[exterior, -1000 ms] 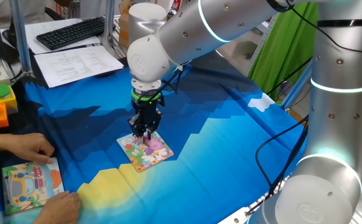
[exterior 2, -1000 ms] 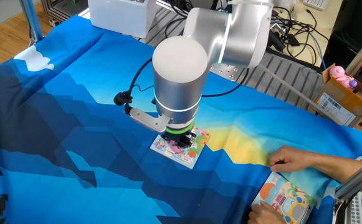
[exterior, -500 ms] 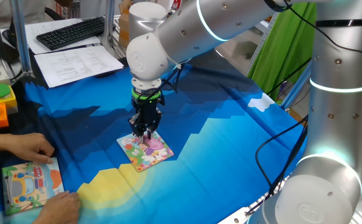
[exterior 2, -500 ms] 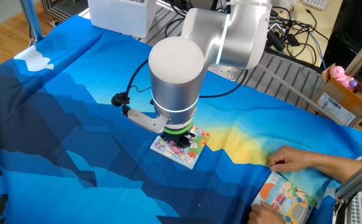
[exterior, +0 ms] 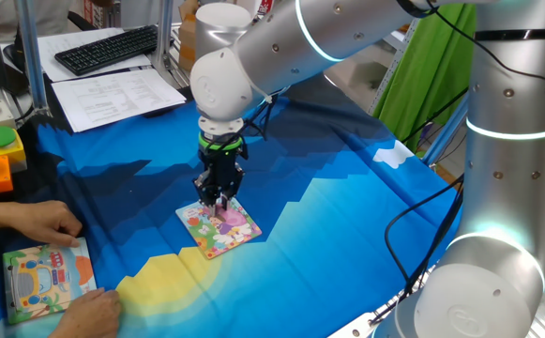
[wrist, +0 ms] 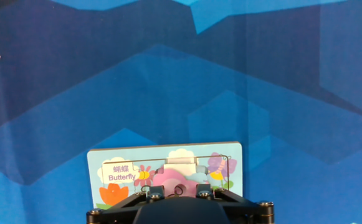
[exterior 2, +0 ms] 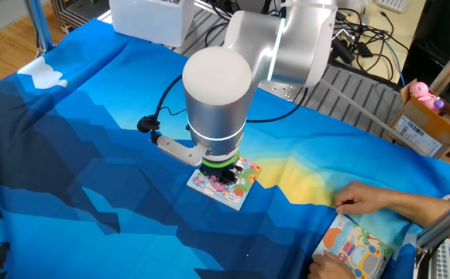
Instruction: Assemble one piece of a puzzle
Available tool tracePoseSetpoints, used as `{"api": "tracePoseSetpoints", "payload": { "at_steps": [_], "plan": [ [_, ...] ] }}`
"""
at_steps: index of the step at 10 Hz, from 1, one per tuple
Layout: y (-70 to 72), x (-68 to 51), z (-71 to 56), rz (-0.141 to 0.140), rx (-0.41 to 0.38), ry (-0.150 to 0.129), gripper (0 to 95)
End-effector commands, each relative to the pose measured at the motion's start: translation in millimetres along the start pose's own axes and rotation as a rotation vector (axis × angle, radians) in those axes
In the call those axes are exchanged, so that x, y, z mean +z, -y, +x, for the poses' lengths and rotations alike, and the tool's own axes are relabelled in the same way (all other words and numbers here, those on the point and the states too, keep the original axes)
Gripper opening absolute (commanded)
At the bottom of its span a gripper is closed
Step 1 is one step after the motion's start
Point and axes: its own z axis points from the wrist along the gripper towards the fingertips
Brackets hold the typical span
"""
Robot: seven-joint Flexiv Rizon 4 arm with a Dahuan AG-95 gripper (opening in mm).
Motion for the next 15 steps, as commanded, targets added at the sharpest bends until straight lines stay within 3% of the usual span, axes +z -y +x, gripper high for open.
{"api": "tracePoseSetpoints", "payload": {
  "at_steps": [1, 5, 9, 15],
  "plan": [
    [-0.4, 1.8, -0.6, -0.012, -0.001, -0.013, 0.0],
    [-0.4, 1.8, -0.6, -0.015, -0.002, -0.018, 0.0],
    [-9.1, 6.7, -6.0, -0.013, 0.005, -0.016, 0.0],
    [-4.7, 5.4, -7.0, -0.003, -0.006, -0.027, 0.0]
  ]
}}
